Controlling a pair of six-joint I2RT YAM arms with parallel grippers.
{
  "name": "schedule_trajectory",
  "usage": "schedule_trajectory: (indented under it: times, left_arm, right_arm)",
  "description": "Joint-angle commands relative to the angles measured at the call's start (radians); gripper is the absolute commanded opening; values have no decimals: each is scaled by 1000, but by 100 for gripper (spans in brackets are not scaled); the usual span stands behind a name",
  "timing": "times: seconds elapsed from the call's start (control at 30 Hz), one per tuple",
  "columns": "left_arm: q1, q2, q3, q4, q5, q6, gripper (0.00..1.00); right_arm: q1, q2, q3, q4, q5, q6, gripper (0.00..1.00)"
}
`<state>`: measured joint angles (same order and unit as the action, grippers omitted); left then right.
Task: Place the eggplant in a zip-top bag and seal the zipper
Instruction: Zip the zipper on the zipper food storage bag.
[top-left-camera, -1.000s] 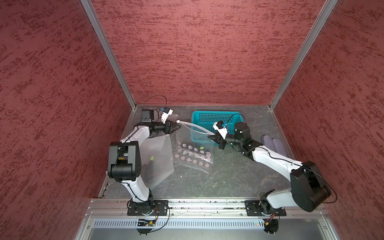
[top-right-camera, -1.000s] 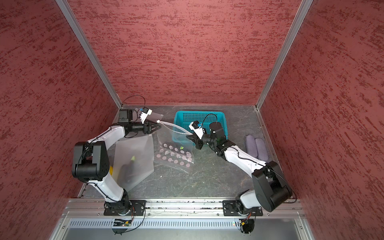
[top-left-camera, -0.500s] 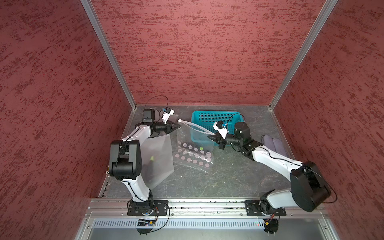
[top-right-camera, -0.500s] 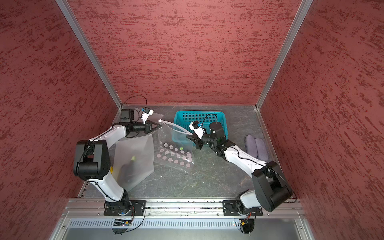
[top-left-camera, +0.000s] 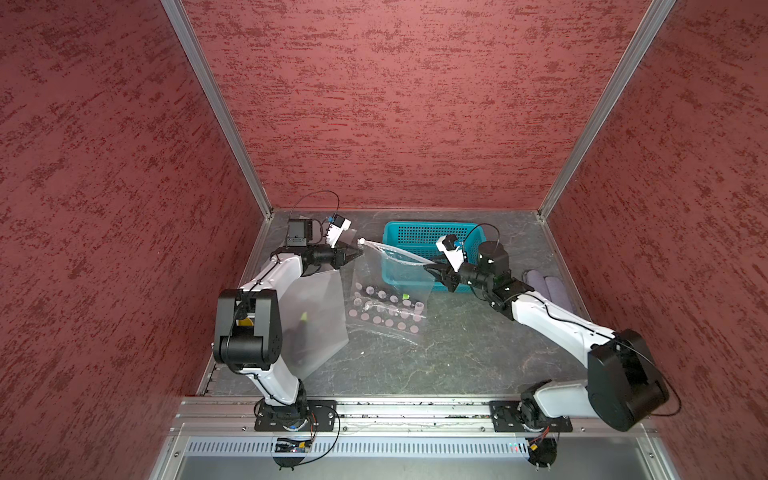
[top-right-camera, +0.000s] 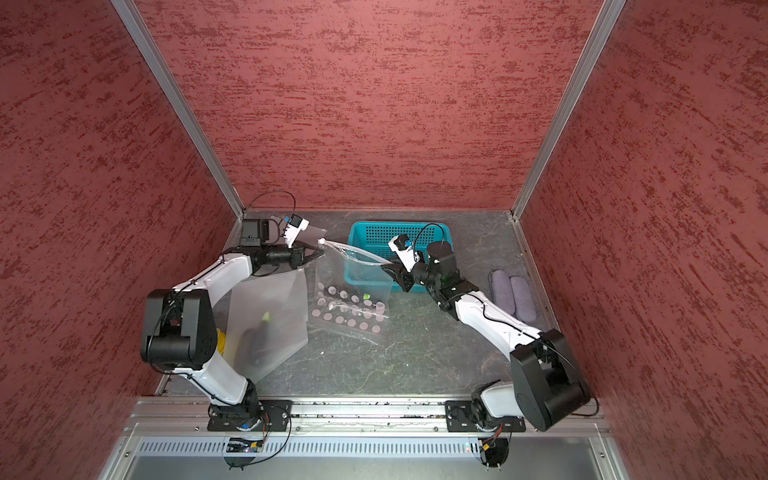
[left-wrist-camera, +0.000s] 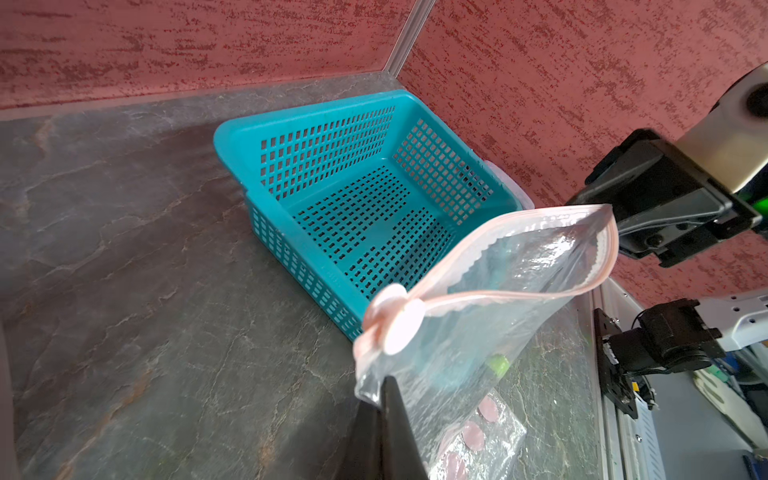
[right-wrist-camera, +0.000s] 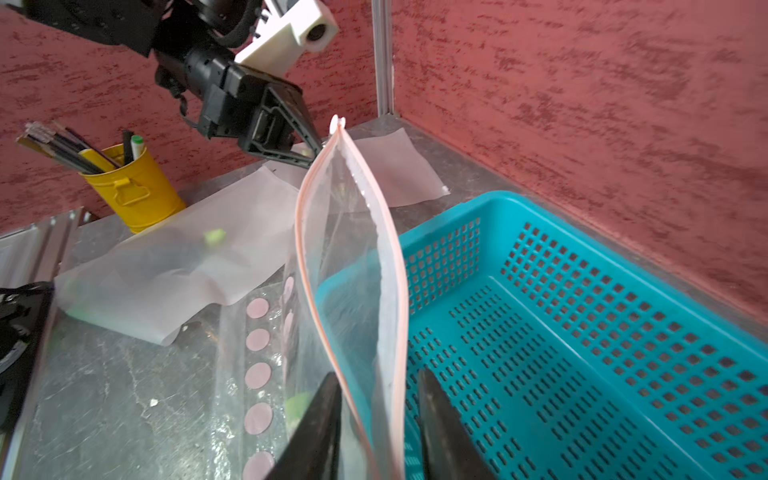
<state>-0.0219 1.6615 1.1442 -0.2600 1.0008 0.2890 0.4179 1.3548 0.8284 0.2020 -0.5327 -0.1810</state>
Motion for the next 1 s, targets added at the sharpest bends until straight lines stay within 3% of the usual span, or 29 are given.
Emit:
schedule_trajectory:
  times: [0.0,0.17,0.3,0.47,0.97]
  left_arm:
    - [-48,-50,-12,-27,-101,30,0]
    - [-117,-96,-34,-16,-184,19,0]
    - [-161,-151,-75,59,-227,-42,0]
    - [-224,-208,-71,31,-292,-36,0]
    - [-304,-297,-86,-51,-333,-15,0]
  right_arm:
    - [-13,-58,47,-50,70,-30,39]
    - [-26,-95,101,-121,99,-62,44]
    - [-28,-88,180,-153,12,-61,49]
    - [-17,1,304,-203,-118,-39,53]
    - [96,243,511,-300,-309,-91,60]
